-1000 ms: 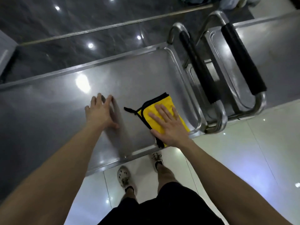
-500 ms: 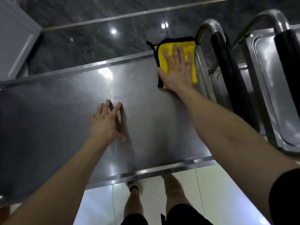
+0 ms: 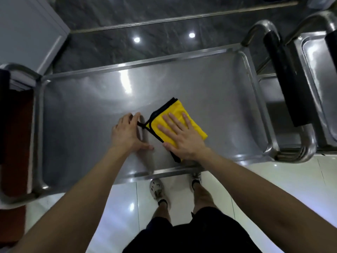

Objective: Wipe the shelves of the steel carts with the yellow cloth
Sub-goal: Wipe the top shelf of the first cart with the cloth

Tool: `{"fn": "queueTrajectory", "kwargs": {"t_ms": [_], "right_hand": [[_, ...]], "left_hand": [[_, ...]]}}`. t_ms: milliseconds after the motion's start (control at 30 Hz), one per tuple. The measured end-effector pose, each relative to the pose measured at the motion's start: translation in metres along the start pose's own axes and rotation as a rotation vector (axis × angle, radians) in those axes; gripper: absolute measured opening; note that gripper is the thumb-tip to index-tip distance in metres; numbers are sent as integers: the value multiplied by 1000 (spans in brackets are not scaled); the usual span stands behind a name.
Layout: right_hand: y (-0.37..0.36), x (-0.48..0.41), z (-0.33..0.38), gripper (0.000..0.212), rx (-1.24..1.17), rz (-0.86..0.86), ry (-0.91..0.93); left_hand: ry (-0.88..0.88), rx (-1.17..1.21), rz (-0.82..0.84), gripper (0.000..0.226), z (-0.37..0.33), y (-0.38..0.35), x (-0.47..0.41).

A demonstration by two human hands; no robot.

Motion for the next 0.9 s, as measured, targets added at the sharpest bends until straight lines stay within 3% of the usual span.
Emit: {"fn": "queueTrajectory", "kwargs": {"t_ms": [167, 333, 400, 567, 667, 767, 900], "right_hand": [[-15, 2, 95, 69, -42, 112, 234], [-26, -44, 105, 68, -55, 156, 345], [-28, -84, 86, 69, -29, 121, 284], [-38, -212, 34, 69, -8, 19, -157], [-55, -254, 45, 74, 5, 10, -269], [-59, -245, 105, 73, -9, 3, -149], [-57, -163, 219, 70, -37, 23, 246]], "left_hand": [[96, 33, 25, 151, 115, 0, 38], [136, -74, 62, 163, 198, -1, 75], [127, -120, 71, 163, 220, -4, 88], [159, -112, 34, 159, 252, -20, 99], [170, -82, -6, 160, 259, -25, 97], [153, -53, -35, 162, 264, -25, 100], [139, -33, -177, 152, 262, -10, 121]]}}
Point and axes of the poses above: each hand's wrist, its own x-axis away from the middle knuckle, its own y-axis out of the back of the hand, z = x × y, the point moved 9 cm from there along -x, towards the middle knuckle, and after that the axes turned 10 degrees about -z, right-handed, at the moved point
